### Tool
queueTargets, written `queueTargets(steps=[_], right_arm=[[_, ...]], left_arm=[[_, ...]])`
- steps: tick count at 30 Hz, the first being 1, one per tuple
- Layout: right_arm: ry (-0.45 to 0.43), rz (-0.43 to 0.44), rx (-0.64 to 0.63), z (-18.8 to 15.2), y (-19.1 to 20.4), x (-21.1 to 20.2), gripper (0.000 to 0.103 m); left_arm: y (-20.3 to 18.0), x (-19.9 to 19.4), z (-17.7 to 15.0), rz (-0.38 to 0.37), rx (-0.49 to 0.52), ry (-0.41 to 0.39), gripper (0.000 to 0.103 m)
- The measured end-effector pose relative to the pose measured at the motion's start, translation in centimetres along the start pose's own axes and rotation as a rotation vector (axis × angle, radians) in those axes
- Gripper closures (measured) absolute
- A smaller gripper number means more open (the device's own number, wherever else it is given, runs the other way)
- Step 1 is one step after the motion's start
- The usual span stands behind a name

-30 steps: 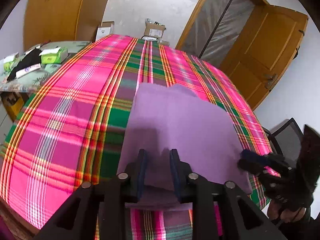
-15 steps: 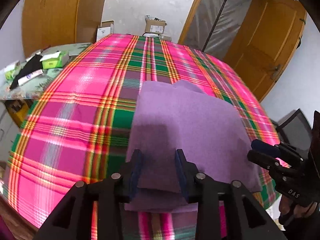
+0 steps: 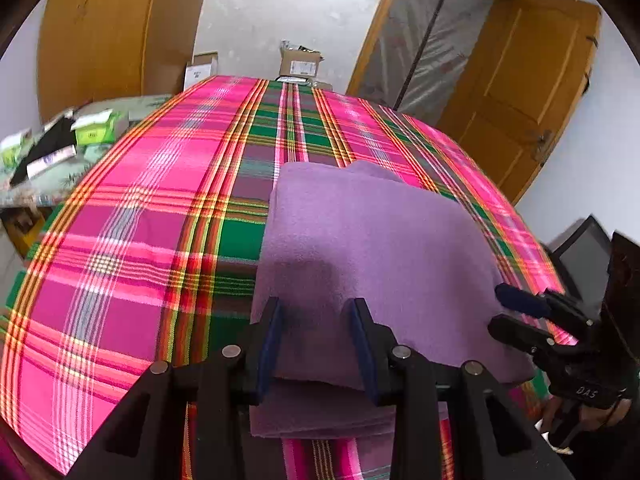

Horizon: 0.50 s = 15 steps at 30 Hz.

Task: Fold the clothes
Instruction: 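Press the folded lilac bundle square with both grippers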

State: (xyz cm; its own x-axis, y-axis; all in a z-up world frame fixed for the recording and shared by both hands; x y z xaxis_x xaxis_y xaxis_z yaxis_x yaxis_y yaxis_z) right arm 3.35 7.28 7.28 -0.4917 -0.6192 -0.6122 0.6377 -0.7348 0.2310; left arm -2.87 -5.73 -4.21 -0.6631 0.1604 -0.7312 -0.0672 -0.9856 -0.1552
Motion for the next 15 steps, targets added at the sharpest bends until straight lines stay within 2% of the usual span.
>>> queueTargets(steps=[8, 15], right_arm=[[0.039, -0.017, -0.003, 0.28, 0.18, 0.15, 0.057], [0.021, -0.026, -0.011, 0.73, 0.24, -0.44, 0.057]], left_arm=[[-0.11, 0.05, -0.12, 0.007, 0.039, -0.024, 0.067], [-0.15, 0.02, -0.02, 0.003, 0.049, -0.033, 0.067]])
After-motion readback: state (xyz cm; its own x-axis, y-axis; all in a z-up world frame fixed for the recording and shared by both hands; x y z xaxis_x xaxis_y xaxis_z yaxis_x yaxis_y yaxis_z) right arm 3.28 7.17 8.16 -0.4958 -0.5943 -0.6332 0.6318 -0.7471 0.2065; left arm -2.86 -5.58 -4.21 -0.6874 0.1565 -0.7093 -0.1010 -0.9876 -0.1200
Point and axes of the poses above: each gripper's, at about its wrist camera, not at the fingertips, and x roughly the way its jaws point, y to its left, z to its top, the point moved 9 cm from there along x, roughly the way its jaws point, and after that the axes turned 7 degrees about z, right-handed, at the moved point
